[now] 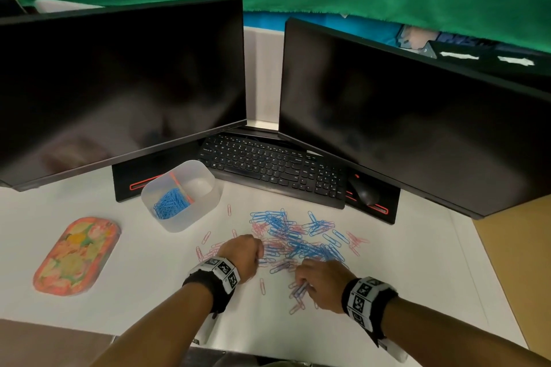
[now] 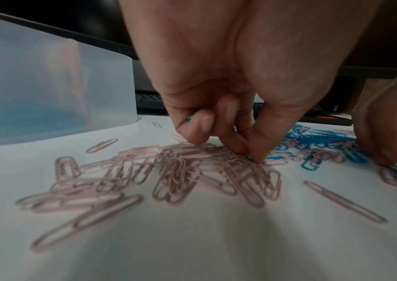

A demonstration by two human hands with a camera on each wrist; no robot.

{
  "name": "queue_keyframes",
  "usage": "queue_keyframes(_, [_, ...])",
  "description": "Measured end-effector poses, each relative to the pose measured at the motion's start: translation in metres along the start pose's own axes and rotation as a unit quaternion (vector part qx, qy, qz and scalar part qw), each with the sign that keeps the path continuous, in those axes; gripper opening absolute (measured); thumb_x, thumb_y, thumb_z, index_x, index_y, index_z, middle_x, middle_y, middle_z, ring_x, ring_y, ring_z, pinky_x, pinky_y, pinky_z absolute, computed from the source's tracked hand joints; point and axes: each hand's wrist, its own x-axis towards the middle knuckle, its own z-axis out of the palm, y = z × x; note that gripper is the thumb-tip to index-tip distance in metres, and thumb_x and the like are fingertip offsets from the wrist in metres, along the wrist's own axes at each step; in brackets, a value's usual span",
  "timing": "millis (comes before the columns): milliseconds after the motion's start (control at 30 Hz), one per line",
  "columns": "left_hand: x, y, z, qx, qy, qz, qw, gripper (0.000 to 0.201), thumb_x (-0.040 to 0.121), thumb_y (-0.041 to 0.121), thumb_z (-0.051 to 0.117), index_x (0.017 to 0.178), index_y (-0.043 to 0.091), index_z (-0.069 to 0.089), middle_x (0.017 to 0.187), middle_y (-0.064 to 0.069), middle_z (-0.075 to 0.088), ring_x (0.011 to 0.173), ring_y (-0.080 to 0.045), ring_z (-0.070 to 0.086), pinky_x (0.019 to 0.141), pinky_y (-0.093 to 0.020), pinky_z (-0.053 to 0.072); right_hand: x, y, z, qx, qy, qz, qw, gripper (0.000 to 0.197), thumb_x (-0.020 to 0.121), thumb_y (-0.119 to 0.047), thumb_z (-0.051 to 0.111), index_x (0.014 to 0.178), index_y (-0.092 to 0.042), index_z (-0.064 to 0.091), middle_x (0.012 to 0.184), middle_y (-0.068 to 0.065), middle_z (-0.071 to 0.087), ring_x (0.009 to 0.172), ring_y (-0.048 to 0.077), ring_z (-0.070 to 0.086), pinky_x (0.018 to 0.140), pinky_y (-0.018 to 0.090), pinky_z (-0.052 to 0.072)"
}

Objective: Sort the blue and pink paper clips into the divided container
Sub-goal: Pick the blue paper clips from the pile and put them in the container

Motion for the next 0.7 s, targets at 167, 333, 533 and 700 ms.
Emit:
queue_keyframes(167, [-0.0019,0.0013,-0.0008,0.008,0.008,0.005,1.000,0.010,0.085,0.024,0.052,0.091,0.025,0.061,0.100,0.003,0.061,0.092,-0.020,0.060,0.075,-0.025,0.044,0.0053,0.0024,0.0024,-0.005,-0.011,0.013,1.000,0.023,0.086,-0.012,0.049,0.105,-0.023,0.057,0.108,-0.001,0.062,0.094,0.025,0.060,0.081,0.034,0.049])
queue_keyframes(333, [-0.0007,0.0057,-0.0019,0.006,-0.008,0.002,1.000,0.009,0.085,0.020,0.051,0.079,0.027,0.052,0.089,0.006,0.053,0.088,-0.019,0.059,0.073,-0.026,0.046,0.0072,0.0023,0.0024,0.010,-0.014,0.036,0.999,0.022,0.088,-0.013,0.050,0.106,-0.022,0.058,0.108,0.002,0.061,0.095,0.025,0.059,0.082,0.031,0.047])
queue_keyframes(533, [-0.0009,0.0054,-0.0068,-0.045,-0.016,-0.018,0.999,0.012,0.081,0.014,0.051,0.079,0.024,0.055,0.087,0.003,0.062,0.084,-0.019,0.060,0.072,-0.025,0.047,0.0080,0.0039,0.0034,0.039,-0.028,0.066,0.997,0.025,0.085,-0.012,0.053,0.105,-0.025,0.058,0.107,0.000,0.062,0.095,0.022,0.059,0.083,0.030,0.048])
queue_keyframes(700, [-0.0015,-0.0003,-0.0096,-0.135,0.006,-0.030,0.990,0.022,0.086,0.009,0.051,0.095,0.023,0.065,0.087,0.004,0.064,0.083,-0.015,0.061,0.072,-0.018,0.042,0.0108,0.0048,0.0016,0.097,-0.013,0.095,0.991,0.028,0.083,-0.013,0.050,0.105,-0.026,0.061,0.091,-0.010,0.058,0.086,0.013,0.057,0.077,0.025,0.048])
